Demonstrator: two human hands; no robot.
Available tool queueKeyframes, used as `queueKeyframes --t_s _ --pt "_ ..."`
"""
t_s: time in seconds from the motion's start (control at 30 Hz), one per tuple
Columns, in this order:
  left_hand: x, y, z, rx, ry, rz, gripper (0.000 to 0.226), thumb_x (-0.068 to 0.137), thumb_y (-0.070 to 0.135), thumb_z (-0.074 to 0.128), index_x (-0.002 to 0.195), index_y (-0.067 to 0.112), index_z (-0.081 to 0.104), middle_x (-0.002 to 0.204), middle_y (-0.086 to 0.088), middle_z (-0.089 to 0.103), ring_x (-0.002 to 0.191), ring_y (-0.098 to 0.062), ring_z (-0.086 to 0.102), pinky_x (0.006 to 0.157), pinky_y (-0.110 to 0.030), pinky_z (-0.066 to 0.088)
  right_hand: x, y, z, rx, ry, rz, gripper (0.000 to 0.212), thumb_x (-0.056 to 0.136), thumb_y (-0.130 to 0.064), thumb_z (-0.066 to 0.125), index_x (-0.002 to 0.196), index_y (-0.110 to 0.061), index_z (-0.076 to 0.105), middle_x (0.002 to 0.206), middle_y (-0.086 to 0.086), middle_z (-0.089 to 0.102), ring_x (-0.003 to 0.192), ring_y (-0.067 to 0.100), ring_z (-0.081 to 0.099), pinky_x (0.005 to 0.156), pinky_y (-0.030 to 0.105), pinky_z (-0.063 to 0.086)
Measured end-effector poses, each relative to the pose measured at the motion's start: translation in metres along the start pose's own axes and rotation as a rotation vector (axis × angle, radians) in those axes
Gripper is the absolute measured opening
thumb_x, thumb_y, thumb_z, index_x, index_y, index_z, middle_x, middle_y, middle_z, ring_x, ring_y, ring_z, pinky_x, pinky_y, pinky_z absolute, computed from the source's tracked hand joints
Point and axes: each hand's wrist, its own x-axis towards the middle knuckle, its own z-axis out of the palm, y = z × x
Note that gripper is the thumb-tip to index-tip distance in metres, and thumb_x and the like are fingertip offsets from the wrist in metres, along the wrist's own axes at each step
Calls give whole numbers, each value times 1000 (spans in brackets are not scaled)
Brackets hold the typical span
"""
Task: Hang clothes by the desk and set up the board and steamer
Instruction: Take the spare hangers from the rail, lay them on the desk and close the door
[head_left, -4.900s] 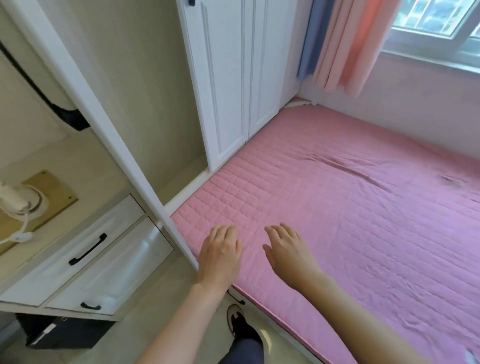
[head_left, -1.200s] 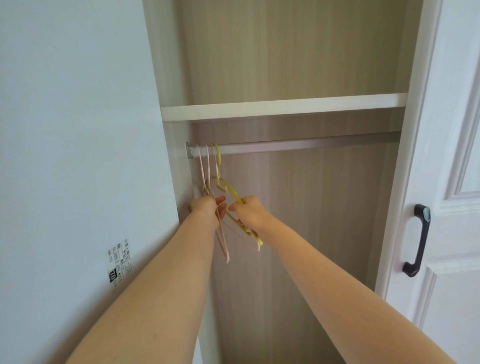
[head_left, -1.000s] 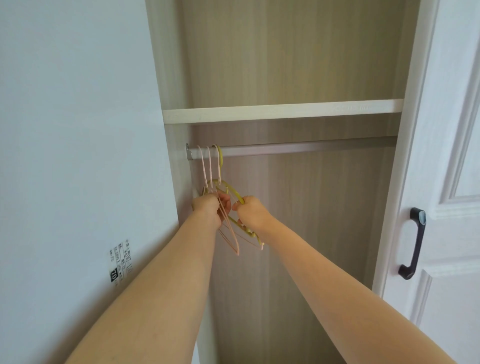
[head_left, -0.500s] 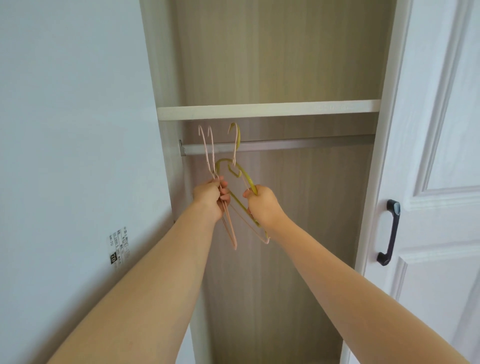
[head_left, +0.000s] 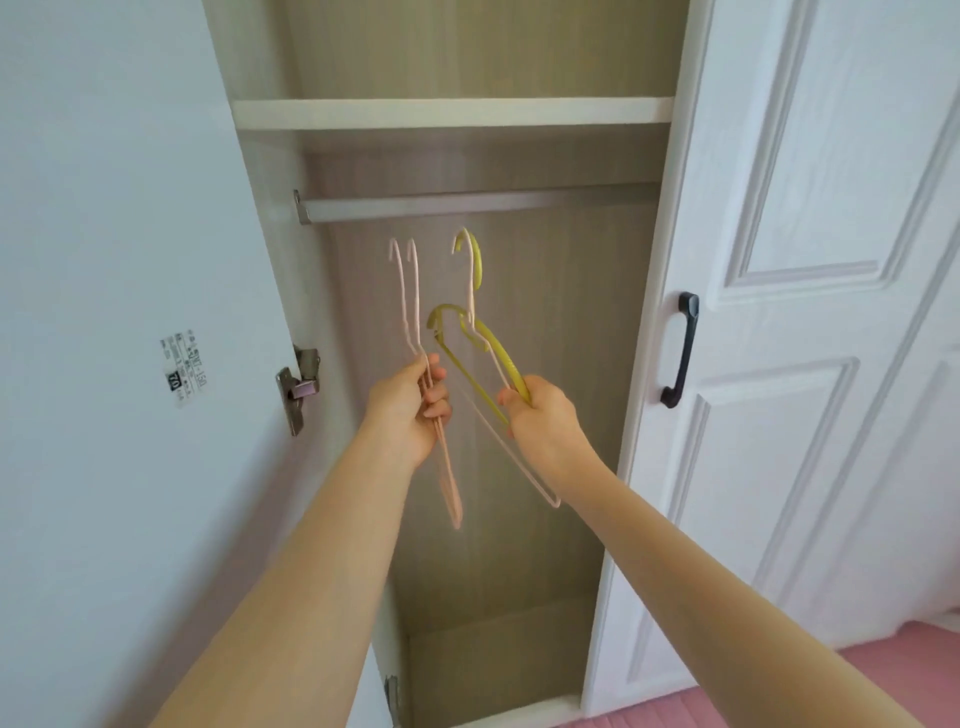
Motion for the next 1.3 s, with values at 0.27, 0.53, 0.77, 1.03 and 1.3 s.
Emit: queueKeyframes --t_s 0.27,0.53,0.77,1.03,1.3 --pt "-69 -95 -42 56 24 -83 18 101 9 41 92 4 55 68 -7 54 44 -9 44 40 -18 38 -81 62 0 76 -41 153 22 101 -21 38 95 -8 56 75 4 56 64 13 52 58 20 48" --pt "-128 -150 -87 135 53 -119 12 100 10 45 98 3 55 93 -14 70 71 -18 64 65 -26 59 -161 116 3 -12 -103 179 22 100 -19 35 88 -12 52 79 9 66 65 17 59 60 26 51" --pt "-164 -177 -115 275 26 -154 16 101 14 44 91 7 55 99 -11 72 73 -15 59 72 -30 50 -217 130 5 42 -93 289 23 101 -23 35 92 -11 52 82 12 68 66 16 65 63 34 57" --pt "-204 -188 -143 461 -34 -181 15 97 16 52 91 8 63 88 -8 72 74 -17 61 73 -33 53 -282 128 20 82 -18 368 25 101 -20 38 90 -5 54 75 8 62 60 12 53 50 17 44" --pt "-259 -191 -180 595 -154 -255 16 93 17 59 91 5 69 79 -9 55 72 -18 48 66 -28 42 -365 119 45 15 123 328 26 99 -20 43 74 -16 49 62 -8 51 52 4 42 49 18 37"
